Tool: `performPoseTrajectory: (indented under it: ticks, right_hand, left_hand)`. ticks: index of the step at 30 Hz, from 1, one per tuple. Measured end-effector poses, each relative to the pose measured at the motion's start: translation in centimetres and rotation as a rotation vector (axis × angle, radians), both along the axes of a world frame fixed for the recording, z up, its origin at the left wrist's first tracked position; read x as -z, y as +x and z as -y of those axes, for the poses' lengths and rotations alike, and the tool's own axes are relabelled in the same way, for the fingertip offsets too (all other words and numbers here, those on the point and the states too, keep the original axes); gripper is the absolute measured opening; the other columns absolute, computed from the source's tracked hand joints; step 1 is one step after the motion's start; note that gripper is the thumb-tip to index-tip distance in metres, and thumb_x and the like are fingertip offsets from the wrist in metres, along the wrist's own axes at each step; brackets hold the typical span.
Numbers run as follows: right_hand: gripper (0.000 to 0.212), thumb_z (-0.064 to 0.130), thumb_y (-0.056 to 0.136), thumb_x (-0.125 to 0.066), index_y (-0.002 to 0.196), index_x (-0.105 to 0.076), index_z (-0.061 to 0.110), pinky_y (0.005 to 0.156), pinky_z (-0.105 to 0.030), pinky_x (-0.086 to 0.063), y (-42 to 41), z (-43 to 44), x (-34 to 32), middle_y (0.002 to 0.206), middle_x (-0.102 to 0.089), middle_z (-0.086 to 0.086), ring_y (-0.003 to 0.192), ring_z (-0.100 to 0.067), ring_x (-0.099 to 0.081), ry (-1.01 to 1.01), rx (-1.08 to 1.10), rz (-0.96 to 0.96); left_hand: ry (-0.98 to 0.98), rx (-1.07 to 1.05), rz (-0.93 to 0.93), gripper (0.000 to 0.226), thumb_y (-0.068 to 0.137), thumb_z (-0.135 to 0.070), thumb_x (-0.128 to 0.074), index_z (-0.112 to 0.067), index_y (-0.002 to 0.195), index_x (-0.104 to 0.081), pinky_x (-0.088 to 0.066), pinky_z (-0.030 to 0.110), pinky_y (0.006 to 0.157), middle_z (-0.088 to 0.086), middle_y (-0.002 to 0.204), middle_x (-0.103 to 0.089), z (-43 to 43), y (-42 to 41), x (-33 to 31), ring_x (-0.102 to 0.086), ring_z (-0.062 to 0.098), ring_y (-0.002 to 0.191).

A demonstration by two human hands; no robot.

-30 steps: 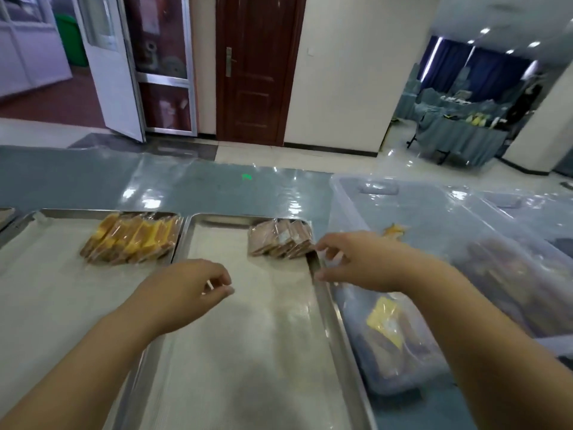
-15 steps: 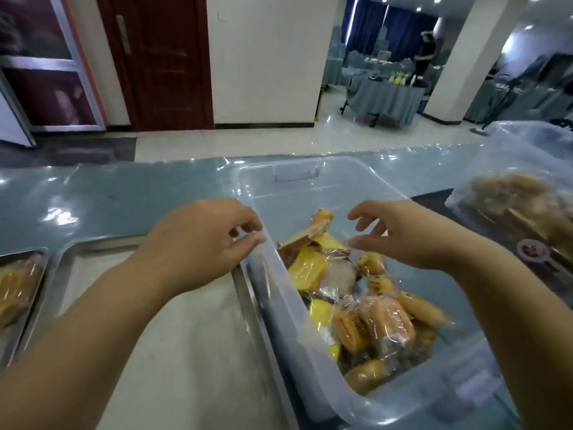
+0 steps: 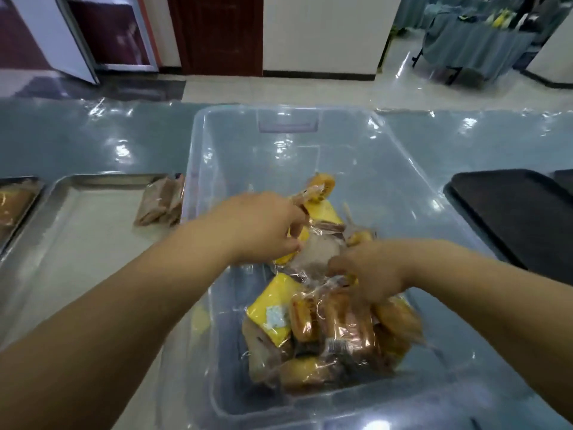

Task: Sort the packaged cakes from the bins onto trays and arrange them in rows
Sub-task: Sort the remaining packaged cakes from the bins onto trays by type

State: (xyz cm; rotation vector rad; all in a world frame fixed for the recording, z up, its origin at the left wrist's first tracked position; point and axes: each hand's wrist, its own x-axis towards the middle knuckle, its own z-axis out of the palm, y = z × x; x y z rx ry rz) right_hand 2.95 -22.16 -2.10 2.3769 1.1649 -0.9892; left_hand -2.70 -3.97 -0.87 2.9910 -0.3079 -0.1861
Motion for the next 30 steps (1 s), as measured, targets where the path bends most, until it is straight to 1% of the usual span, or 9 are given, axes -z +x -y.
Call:
performPoseTrajectory:
  ticks: [5, 9, 11, 14, 19, 22, 25, 27, 30]
  right_hand:
    - [0.077, 0.04, 0.078, -0.073, 0.141, -0.036, 0.017, 0.098, -0.039, -0.045, -0.6, -1.1, 2.1, 0.133, -0.051, -0.006, 0.119, -0.026, -0.05, -0.086, -0.116, -0.064]
    - [0.092, 0.036, 0.075, -0.078, 0.144, -0.02, 0.018, 0.079, -0.031, -0.043, -0.3, -1.5, 1.8, 0.118, -0.049, -0.004, 0.101, -0.021, -0.048, -0.109, -0.022, -0.166]
    - [0.101, 0.04, 0.071, -0.08, 0.146, -0.016, 0.019, 0.089, -0.033, -0.043, -0.3, -1.5, 1.6, 0.135, -0.046, -0.007, 0.116, -0.025, -0.047, -0.122, -0.017, -0.193]
    - [0.096, 0.046, 0.068, -0.08, 0.144, -0.03, 0.017, 0.103, -0.039, -0.04, -1.0, -1.5, 1.3, 0.141, -0.044, -0.004, 0.127, -0.027, -0.043, -0.141, -0.058, -0.226]
    - [0.059, 0.038, 0.068, -0.081, 0.112, -0.044, 0.025, 0.068, -0.022, -0.043, -0.8, -1.1, -0.8, 0.091, -0.046, 0.013, 0.086, -0.011, -0.048, 0.031, -0.019, -0.184]
    - [0.062, 0.037, 0.063, -0.084, 0.108, -0.042, 0.028, 0.061, -0.024, -0.04, 0.4, -0.2, -2.6, 0.086, -0.046, 0.012, 0.075, -0.007, -0.046, 0.213, 0.091, -0.067]
    - [0.063, 0.034, 0.06, -0.086, 0.106, -0.043, 0.028, 0.066, -0.03, -0.046, 1.4, 1.2, -4.1, 0.093, -0.053, 0.006, 0.082, -0.014, -0.053, 0.37, 0.201, 0.009]
    - [0.066, 0.033, 0.059, -0.086, 0.111, -0.045, 0.025, 0.074, -0.037, -0.052, 1.8, 2.1, -4.9, 0.099, -0.057, 0.003, 0.086, -0.017, -0.055, 0.446, 0.255, 0.093]
    - [0.066, 0.029, 0.063, -0.085, 0.116, -0.045, 0.023, 0.076, -0.042, -0.054, 2.4, 3.0, -5.4, 0.101, -0.057, 0.0, 0.086, -0.02, -0.056, 0.544, 0.327, 0.214]
  left_hand:
    - [0.127, -0.089, -0.18, 0.032, 0.086, -0.045, -0.059, -0.025, 0.066, -0.044, -0.045, 0.03, 0.067, -0.009, 0.072, -0.049, -1.4, 0.3, 1.5, -0.049, 0.015, 0.071]
    - [0.123, -0.094, -0.206, 0.033, 0.087, -0.044, -0.059, -0.023, 0.065, -0.044, -0.044, 0.031, 0.066, -0.008, 0.069, -0.048, -1.5, 0.4, 1.9, -0.045, 0.011, 0.065]
    - [0.126, -0.092, -0.2, 0.033, 0.087, -0.043, -0.059, -0.023, 0.065, -0.044, -0.044, 0.032, 0.067, -0.008, 0.069, -0.048, -1.6, 0.4, 1.9, -0.046, 0.012, 0.066]
    - [0.132, -0.085, -0.205, 0.032, 0.088, -0.043, -0.058, -0.024, 0.066, -0.045, -0.045, 0.033, 0.068, -0.008, 0.069, -0.049, -1.5, 0.3, 1.7, -0.046, 0.011, 0.065]
    - [0.215, -0.053, -0.251, 0.03, 0.088, -0.044, -0.055, -0.025, 0.068, -0.045, -0.049, 0.036, 0.073, -0.006, 0.072, -0.051, -0.8, -0.2, 1.4, -0.05, 0.015, 0.071]
    - [0.277, -0.018, -0.306, 0.03, 0.089, -0.042, -0.053, -0.026, 0.067, -0.042, -0.05, 0.037, 0.076, -0.006, 0.071, -0.049, 0.1, -0.6, 1.2, -0.048, 0.015, 0.071]
    - [0.337, 0.059, -0.375, 0.015, 0.091, -0.039, -0.052, -0.025, 0.085, -0.051, -0.05, 0.037, 0.08, -0.003, 0.086, -0.054, 1.0, -1.0, 1.1, -0.052, 0.017, 0.081]
    - [0.407, 0.124, -0.416, 0.03, 0.091, -0.041, -0.053, -0.025, 0.116, -0.053, -0.05, 0.037, 0.085, 0.0, 0.109, -0.057, 1.8, -0.9, 1.0, -0.055, 0.02, 0.098]
    - [0.43, 0.214, -0.444, 0.052, 0.089, -0.045, -0.056, -0.029, 0.136, -0.039, -0.049, 0.035, 0.085, -0.002, 0.127, -0.048, 2.9, -0.5, 1.5, -0.052, 0.02, 0.109]
